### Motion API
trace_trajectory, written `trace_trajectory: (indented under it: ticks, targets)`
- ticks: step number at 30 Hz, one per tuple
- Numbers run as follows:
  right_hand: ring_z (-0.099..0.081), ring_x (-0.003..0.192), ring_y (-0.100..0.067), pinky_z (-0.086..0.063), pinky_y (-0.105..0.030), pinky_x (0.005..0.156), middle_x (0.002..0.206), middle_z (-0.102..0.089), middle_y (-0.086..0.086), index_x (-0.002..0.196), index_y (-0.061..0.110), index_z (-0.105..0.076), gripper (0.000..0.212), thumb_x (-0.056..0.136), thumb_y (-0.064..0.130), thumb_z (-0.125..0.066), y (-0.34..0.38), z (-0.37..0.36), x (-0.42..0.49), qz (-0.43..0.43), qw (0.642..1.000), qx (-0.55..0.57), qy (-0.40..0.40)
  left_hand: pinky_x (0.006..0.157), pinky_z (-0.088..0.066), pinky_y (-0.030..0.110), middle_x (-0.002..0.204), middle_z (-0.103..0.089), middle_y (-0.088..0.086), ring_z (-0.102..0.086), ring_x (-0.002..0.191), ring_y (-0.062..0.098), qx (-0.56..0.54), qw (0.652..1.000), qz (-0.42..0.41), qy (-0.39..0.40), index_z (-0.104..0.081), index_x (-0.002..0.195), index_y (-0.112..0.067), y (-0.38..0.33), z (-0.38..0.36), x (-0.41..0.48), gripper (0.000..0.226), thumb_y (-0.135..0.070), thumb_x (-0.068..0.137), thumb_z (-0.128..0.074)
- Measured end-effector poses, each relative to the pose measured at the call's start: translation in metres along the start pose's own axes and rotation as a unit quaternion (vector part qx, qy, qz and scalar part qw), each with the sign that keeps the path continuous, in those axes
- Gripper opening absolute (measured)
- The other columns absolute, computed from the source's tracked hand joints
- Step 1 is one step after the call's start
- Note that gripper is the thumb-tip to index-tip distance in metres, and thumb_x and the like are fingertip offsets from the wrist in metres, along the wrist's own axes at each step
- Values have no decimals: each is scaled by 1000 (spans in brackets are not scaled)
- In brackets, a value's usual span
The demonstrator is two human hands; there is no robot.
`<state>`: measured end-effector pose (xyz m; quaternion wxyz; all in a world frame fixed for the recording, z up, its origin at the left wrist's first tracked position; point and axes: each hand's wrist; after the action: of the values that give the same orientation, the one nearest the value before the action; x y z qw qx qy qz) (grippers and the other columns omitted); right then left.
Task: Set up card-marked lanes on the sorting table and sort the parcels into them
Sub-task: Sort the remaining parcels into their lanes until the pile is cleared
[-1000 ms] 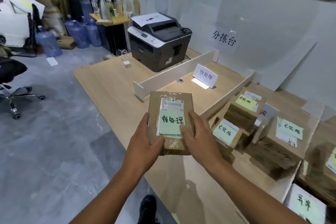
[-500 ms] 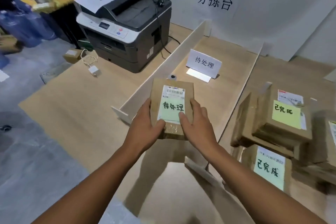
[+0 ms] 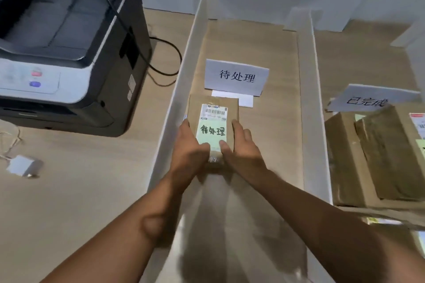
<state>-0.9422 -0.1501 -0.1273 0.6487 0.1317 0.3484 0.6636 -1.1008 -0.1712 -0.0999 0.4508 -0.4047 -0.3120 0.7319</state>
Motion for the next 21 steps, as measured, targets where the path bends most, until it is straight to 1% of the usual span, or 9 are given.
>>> trace_trajectory:
  ticks: [3,5,7,10,12,15,17,19,21]
  targets:
    - [-61,107,-40,-50,-41,85,133,-47,-13,160,19,-26,70,99,34,-58,5,-26,24,-3,999,-38,-9,88,-54,47,117,-61,10,-61,110,29,42,998,28,-30,-49,124,-8,12,-4,28,55,2,71,-62]
    - [-63,98,-40,-49,-38,76,125,-48,-13,158,19,-27,70,99,33,-60,5,-37,30,-11,999,-41,1,92,-51,48,119,-55,11,-55,112,31,88,995,25,-33,-46,124,-6,19,-8,35,54,1,73,-62]
    - [-64,93,-39,-48,-36,71,120,-48,-12,158,19,-27,69,98,33,-60,4,-41,29,-12,999,-42,-3,92,-51,47,121,-52,12,-52,114,31,100,994,17,-29,-45,127,-5,22,-10,36,56,1,74,-62]
    - [-61,95,-42,-53,-41,80,120,-47,-17,161,22,-25,70,100,38,-57,4,-30,24,-16,998,-56,-3,103,-41,48,131,-48,24,-45,124,40,157,987,-1,-17,-43,131,9,18,-11,34,57,3,77,-59]
    - [-57,107,-39,-52,-41,89,130,-44,-16,160,30,-22,67,101,46,-49,9,-12,16,-33,999,-31,2,105,-38,49,134,-45,32,-43,125,45,197,980,-17,-8,-42,132,15,12,-9,24,53,-2,83,-53]
    - [-51,128,-31,-47,-44,103,145,-39,-8,156,29,-26,60,103,51,-43,18,36,-5,-17,999,4,-27,112,-34,48,140,-44,24,-39,132,40,167,985,-44,13,-39,140,5,-15,-4,2,59,-8,85,-57]
    - [-46,135,-26,-41,-41,110,153,-38,-5,157,25,-29,60,104,49,-45,21,77,-30,19,998,13,-52,117,-30,36,149,-42,17,-35,140,31,146,984,-89,43,-36,149,-3,-42,-4,-18,67,-16,89,-62]
    - [-42,140,-23,-36,-35,114,155,-40,-5,157,22,-32,59,105,44,-48,16,121,-62,61,996,7,-71,110,-28,26,157,-38,8,-35,144,23,127,980,-132,72,-35,154,-13,-76,-10,-45,71,-27,92,-64]
    - [-39,143,-20,-30,-30,115,156,-41,-3,157,21,-35,59,104,43,-50,1,169,-100,78,992,-19,-102,111,-31,29,157,-39,1,-36,144,18,115,972,-189,84,-37,154,-21,-113,-25,-76,69,-37,93,-64]
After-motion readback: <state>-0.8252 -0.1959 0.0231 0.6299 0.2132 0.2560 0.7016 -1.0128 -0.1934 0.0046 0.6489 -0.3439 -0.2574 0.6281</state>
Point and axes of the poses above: each hand's wrist, its own x-axis towards the middle knuckle, its own z-axis out of the back of the hand, y = z × x
